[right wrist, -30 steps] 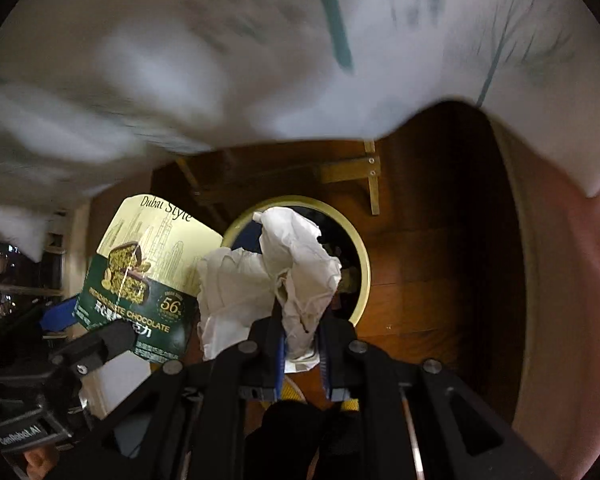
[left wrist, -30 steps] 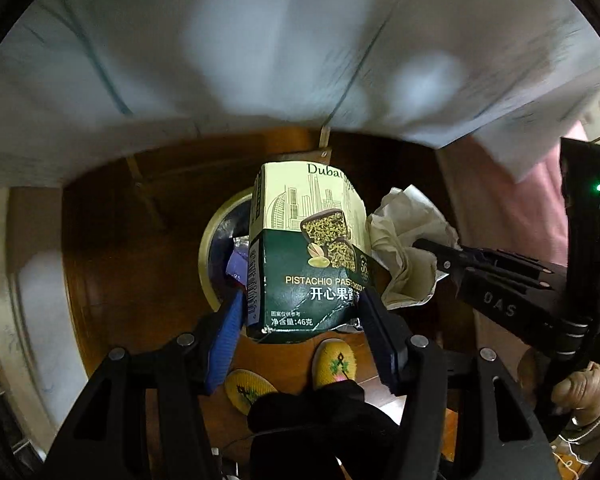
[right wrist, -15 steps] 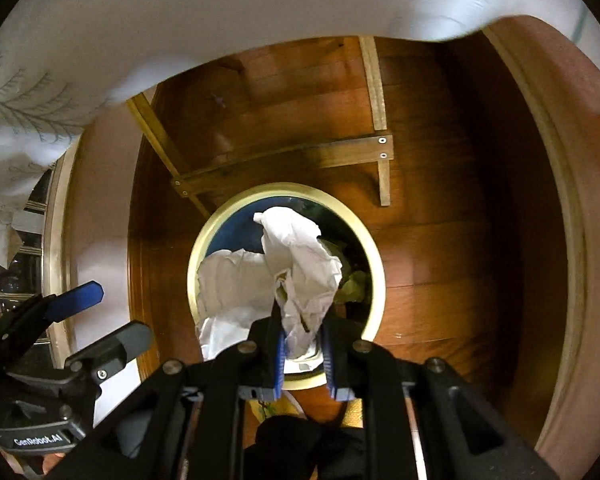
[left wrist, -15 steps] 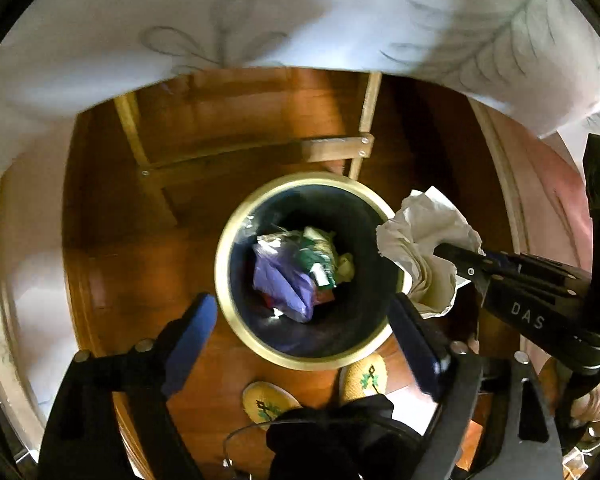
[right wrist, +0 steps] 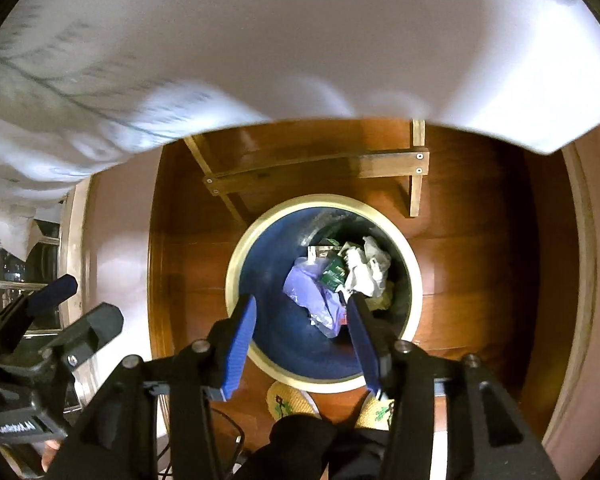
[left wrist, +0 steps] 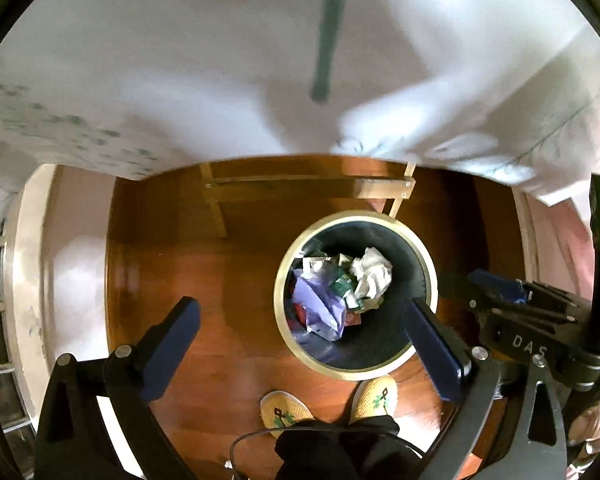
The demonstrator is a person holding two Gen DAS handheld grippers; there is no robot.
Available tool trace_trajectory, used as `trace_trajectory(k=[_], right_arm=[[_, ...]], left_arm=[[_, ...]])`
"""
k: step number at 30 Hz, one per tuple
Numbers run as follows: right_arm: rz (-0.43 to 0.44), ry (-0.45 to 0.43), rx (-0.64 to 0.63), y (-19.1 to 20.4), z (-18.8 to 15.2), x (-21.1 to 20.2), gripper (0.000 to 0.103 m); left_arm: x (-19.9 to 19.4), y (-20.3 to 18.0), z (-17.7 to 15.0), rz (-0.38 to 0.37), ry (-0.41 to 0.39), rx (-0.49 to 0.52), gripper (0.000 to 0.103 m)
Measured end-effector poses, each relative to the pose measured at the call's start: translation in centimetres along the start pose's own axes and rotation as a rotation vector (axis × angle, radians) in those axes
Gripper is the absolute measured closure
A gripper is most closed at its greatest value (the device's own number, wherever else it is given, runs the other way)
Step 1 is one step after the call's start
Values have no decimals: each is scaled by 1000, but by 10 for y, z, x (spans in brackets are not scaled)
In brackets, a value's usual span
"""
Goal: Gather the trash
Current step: 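Open both tools to drop the green box and tissue into the bin, then raise both tools back toward the remaining trash on the table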
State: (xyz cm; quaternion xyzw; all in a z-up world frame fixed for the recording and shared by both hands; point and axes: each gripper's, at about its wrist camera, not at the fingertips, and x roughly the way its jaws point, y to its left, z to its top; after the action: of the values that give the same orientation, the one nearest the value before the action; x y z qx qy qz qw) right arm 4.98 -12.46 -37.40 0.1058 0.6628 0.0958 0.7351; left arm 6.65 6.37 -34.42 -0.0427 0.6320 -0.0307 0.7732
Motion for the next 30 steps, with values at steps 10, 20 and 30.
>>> trace_trajectory(k=[10, 20, 30], right_arm=[[-10, -48, -51, 28, 2, -109, 55], [15, -168, -181, 61, 10, -245, 55], [51, -347, -322, 81, 24, -341, 55]], left_arm=[[-125, 4, 17, 0, -92, -81, 3], [-275, -7, 26, 16, -234, -109, 3], [-376, -24, 31, 77, -384, -126, 3]])
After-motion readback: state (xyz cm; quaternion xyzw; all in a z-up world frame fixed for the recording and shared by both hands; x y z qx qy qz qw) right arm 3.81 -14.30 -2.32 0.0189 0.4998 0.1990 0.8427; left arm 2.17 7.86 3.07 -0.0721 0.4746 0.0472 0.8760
